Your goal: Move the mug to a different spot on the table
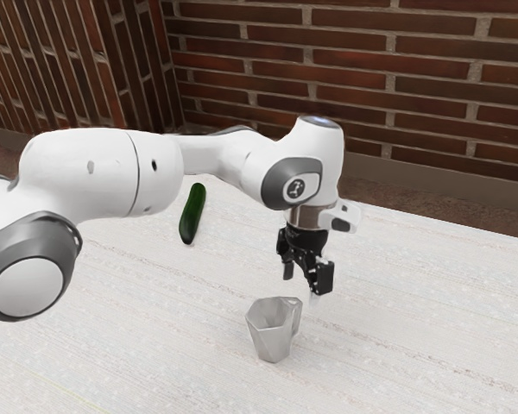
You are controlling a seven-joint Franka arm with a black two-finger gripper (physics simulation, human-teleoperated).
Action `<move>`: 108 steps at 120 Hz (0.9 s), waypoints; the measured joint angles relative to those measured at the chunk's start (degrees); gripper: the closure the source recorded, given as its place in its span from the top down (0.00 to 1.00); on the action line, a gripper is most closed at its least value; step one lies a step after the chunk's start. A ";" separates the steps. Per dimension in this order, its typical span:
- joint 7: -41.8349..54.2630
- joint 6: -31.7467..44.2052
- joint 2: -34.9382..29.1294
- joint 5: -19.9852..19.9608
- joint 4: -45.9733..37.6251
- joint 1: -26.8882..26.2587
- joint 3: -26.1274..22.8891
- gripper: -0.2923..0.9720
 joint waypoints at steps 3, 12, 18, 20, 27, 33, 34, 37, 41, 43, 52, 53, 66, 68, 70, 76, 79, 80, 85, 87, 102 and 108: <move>0.59 1.14 0.11 -0.03 -1.14 0.00 0.07 0.77; 2.17 3.81 0.38 -0.12 -2.94 0.00 0.15 0.77; 3.10 5.09 0.44 -0.15 -3.31 0.00 0.19 0.77; 3.40 5.45 0.45 -0.15 -3.38 -0.01 0.21 0.77; 4.36 6.58 0.50 -0.21 -3.49 -0.01 0.19 0.77; 5.08 7.36 0.70 -0.30 -3.53 -0.02 0.19 0.77; 5.19 7.48 0.74 -0.31 -3.53 -0.03 0.18 0.77; 5.51 7.79 0.86 -0.33 -3.75 -0.05 0.18 0.77; 5.92 8.16 0.99 -0.31 -4.55 -0.07 0.18 0.77; 6.11 8.33 1.07 -0.30 -4.95 -0.08 0.19 0.77; 6.87 8.93 1.39 -0.29 -6.00 -0.10 0.37 0.77; 6.95 8.98 1.41 -0.29 -6.06 -0.11 0.47 0.77; 7.87 9.52 0.93 -0.49 -7.48 -0.11 1.20 0.77; 7.99 9.59 0.83 -0.52 -7.63 -0.14 1.26 0.77; 8.11 9.65 0.76 -0.57 -7.73 -0.17 1.30 0.77; 8.45 9.81 0.64 -0.71 -7.95 -0.27 1.37 0.77; 8.61 9.87 0.61 -0.78 -8.02 -0.30 1.38 0.77; 8.66 9.89 0.60 -0.80 -8.05 -0.31 1.39 0.77; 8.89 10.01 0.22 -1.03 -8.65 -0.38 1.40 0.77; 8.96 10.05 0.10 -1.12 -8.88 -0.41 1.40 0.77; 9.44 10.27 -0.64 -1.52 -9.68 -0.88 1.41 0.77; 9.56 10.31 -1.17 -1.59 -10.35 -1.08 1.44 0.77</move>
